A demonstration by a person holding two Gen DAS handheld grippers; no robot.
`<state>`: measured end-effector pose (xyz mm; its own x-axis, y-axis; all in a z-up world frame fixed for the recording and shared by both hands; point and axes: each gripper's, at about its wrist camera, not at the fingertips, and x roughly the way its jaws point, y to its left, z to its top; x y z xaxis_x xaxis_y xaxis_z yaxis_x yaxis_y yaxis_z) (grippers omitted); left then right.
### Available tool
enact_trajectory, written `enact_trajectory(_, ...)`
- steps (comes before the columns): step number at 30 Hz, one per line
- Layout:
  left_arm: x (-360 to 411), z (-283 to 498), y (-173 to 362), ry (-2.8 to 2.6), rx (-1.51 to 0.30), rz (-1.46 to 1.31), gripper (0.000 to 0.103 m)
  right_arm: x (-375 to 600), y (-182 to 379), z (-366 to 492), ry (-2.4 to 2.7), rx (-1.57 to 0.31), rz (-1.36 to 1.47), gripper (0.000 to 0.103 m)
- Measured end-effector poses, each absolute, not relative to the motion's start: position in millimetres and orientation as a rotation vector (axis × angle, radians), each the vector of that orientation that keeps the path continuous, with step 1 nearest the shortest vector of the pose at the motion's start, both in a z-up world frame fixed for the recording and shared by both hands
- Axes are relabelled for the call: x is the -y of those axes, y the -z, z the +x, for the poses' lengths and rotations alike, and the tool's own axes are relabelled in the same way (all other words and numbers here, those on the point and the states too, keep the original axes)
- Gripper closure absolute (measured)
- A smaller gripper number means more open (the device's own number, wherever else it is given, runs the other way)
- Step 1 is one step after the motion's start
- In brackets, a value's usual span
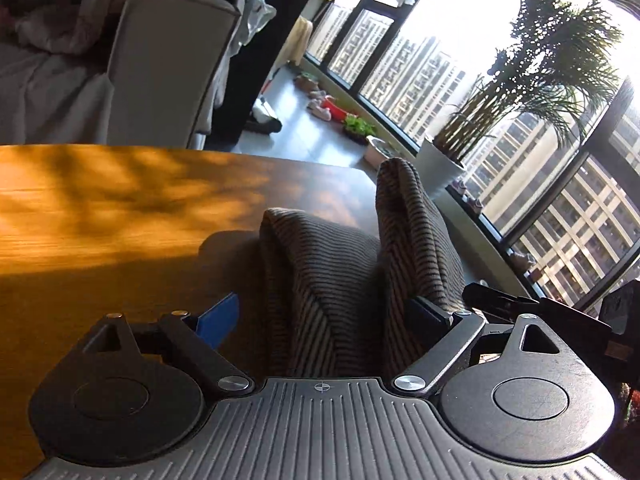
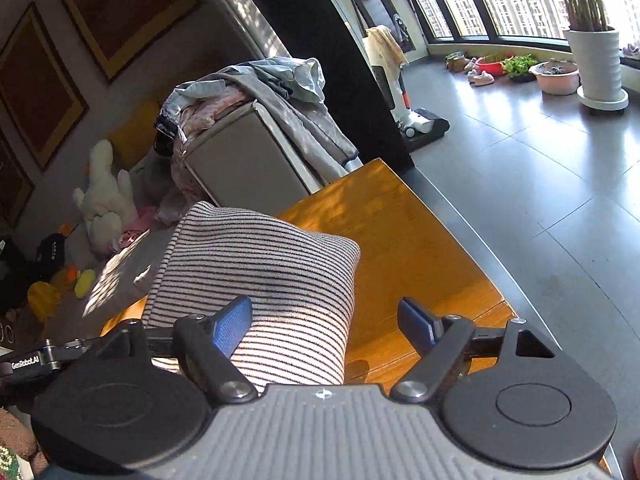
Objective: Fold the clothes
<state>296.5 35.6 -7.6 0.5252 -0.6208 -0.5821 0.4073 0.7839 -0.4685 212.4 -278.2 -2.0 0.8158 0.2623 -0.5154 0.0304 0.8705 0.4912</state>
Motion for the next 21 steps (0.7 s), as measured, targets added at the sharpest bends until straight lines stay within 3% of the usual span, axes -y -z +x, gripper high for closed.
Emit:
enact_trajectory(6, -18, 275, 18, 0.641, -0.843, -0.326, 0.023, 275, -6, 215, -0.189, -0.608, 0.373, 0.022)
enact_trajectory(15, 28, 215, 20, 0.749, -0.916, -0.293, 0.022, 268, -33, 201, -0.207, -0.59, 0.114, 0.022)
enact_trajectory(21, 38, 180, 8, 0.653, -0.827, -0.152, 0.022, 260, -55, 167, -0.201, -0.507, -0.016, 0.022)
